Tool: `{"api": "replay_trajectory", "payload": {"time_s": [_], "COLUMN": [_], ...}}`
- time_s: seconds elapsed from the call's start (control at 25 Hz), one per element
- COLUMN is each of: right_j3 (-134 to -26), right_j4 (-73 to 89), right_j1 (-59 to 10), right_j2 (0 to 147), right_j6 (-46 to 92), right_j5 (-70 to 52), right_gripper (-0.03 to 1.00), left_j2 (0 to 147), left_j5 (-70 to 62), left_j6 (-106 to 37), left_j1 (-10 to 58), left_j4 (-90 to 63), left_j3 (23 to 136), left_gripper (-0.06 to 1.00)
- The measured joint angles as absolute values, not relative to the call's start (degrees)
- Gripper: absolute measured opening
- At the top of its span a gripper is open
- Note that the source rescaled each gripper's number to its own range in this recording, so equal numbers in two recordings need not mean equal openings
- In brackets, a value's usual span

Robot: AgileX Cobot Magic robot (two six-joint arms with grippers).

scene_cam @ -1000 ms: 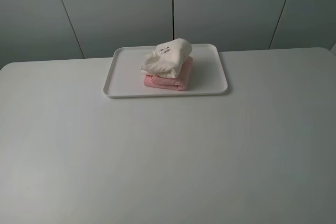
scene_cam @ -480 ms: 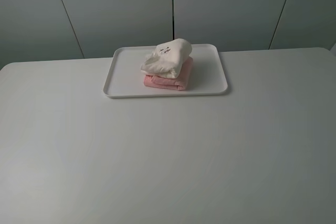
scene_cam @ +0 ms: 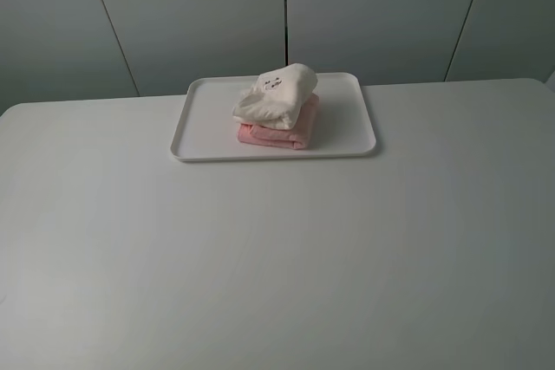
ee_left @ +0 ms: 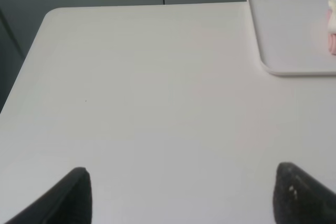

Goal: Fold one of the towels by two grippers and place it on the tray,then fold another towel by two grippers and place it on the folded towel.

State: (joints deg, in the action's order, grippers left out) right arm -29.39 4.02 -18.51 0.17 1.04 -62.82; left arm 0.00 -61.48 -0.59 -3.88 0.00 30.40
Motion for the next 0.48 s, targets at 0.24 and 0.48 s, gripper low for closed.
{"api": "replay_trajectory", "payload": {"time_s": [0.24,0.48], "right_j3": [-29.4,-29.4], "right_j4": [3.8,3.8], "right_j1": [-18.5,-18.5], "right_j2": [0.2,0.0], "right_j6": [2.8,3.4], "right_j5": [-62.8,-62.8], "right_gripper": [1.0,1.0], "left_j2": [0.0,0.0], "left_j5": [-61.9,-62.0], "left_j6": [0.0,0.0], "left_j1": [-3.9,-3.9], "left_j4": [-1.5,-4.4], "left_j3": [29.4,29.4], "left_gripper": [0.96,0.96]}}
